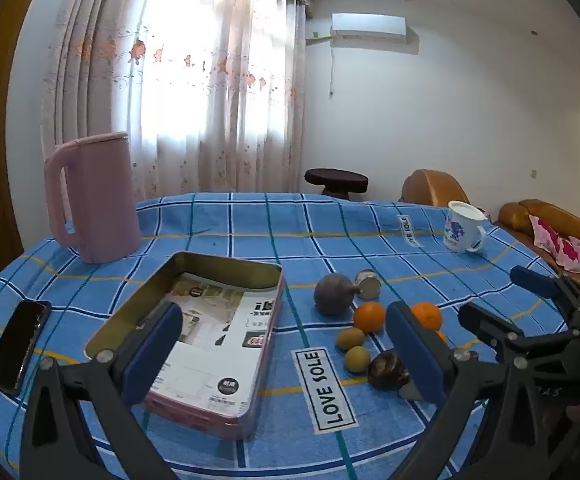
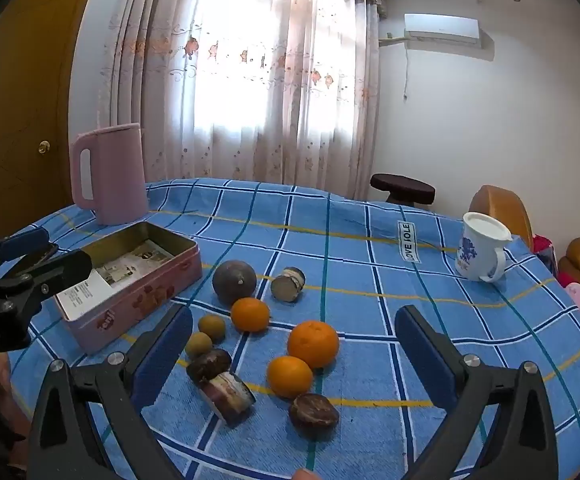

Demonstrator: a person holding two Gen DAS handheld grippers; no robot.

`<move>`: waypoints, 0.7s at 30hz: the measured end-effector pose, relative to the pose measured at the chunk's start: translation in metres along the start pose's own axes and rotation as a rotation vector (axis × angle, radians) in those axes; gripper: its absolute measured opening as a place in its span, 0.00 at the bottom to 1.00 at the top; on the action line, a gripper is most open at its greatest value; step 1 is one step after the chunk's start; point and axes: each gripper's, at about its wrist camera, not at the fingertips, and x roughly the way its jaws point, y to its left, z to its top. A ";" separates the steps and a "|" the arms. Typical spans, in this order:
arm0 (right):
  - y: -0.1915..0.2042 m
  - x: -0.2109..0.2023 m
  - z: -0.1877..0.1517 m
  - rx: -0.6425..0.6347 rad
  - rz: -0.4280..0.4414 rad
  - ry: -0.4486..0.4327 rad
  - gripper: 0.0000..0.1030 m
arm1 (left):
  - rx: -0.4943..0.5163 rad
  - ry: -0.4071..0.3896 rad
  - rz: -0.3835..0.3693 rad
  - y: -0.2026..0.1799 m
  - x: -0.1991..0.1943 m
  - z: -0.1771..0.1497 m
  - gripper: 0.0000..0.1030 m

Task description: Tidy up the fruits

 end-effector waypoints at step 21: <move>-0.004 -0.004 -0.011 0.008 -0.017 0.010 0.99 | 0.008 0.012 0.003 -0.009 -0.002 -0.008 1.00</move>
